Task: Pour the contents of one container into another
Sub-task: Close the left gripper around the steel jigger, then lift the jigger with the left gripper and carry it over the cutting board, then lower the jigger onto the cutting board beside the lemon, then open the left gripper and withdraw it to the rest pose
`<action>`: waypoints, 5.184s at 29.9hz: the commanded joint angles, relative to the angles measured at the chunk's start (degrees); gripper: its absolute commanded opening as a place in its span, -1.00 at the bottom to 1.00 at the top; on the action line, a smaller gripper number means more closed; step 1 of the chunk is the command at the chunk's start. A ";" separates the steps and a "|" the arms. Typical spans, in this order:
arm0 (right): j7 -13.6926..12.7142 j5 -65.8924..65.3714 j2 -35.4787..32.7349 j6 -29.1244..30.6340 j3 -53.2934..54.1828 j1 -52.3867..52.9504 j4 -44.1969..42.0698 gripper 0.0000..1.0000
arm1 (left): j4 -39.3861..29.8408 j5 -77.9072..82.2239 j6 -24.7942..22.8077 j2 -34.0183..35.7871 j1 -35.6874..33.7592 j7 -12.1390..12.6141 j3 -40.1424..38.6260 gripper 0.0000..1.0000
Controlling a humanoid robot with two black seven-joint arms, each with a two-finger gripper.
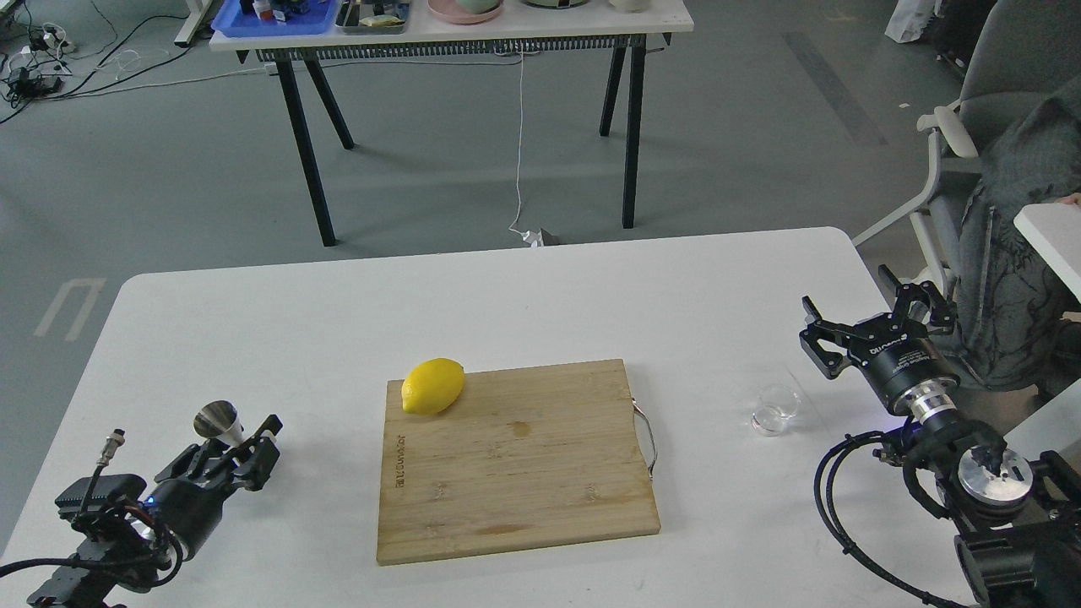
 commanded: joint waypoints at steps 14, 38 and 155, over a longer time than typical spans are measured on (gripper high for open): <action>0.00 0.00 0.00 0.00 0.04 0.00 -0.08 0.99 | -0.82 0.27 0.00 1.31 -2.37 0.00 -0.44 -0.89; -0.09 0.09 -0.70 0.00 -0.49 7.20 -5.97 0.99 | -17.35 13.70 0.00 -6.58 -21.01 0.00 0.70 -0.88; -0.09 0.35 -1.14 0.00 0.12 8.52 -6.76 0.99 | 2.26 24.79 0.00 -21.18 -10.91 0.00 10.02 0.87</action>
